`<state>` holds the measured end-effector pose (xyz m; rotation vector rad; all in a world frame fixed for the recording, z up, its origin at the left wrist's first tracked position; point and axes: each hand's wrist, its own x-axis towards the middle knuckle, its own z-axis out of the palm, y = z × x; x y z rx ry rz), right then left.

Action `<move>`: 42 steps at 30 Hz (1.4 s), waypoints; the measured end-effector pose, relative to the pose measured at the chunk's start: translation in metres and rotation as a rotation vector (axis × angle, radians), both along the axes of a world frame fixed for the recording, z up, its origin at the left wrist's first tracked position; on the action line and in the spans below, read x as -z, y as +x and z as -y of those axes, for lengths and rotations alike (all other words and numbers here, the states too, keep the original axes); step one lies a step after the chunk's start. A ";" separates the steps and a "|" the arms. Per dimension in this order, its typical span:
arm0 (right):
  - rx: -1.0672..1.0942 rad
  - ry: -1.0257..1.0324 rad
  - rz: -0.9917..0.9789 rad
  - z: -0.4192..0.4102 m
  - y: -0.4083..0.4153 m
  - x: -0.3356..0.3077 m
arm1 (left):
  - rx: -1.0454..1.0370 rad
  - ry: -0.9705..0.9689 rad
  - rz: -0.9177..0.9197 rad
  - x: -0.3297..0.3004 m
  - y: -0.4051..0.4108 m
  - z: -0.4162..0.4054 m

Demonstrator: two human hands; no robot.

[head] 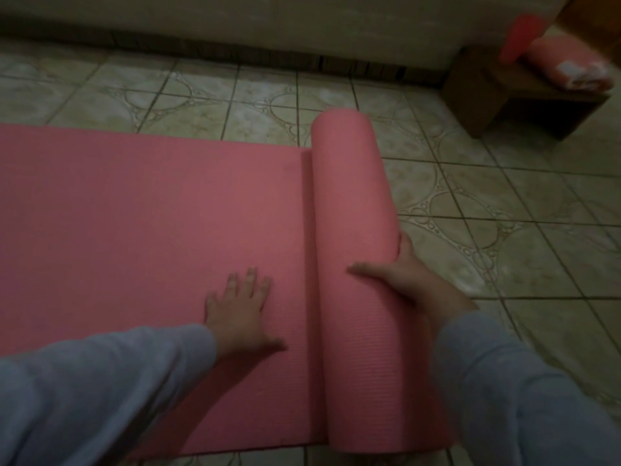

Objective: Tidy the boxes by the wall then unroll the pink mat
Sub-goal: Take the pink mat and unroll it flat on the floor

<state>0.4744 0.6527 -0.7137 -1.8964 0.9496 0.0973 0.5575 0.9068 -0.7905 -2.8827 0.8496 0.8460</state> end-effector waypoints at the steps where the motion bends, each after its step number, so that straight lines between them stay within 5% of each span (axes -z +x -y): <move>1: 0.011 0.055 0.025 0.007 -0.003 -0.001 | 0.003 0.001 0.003 0.001 -0.001 -0.001; 10: 0.027 0.236 0.198 0.026 -0.020 -0.006 | -0.007 0.015 -0.021 0.006 0.003 -0.011; 20: 0.000 0.216 0.262 -0.015 0.002 0.010 | -0.007 0.072 0.009 0.002 0.019 -0.057; 33: 0.187 0.268 0.083 0.028 -0.027 -0.006 | 0.050 0.131 -0.003 -0.003 0.025 -0.052; 42: 0.035 0.370 -0.103 0.042 -0.038 -0.024 | -0.009 0.088 0.031 -0.005 0.023 -0.013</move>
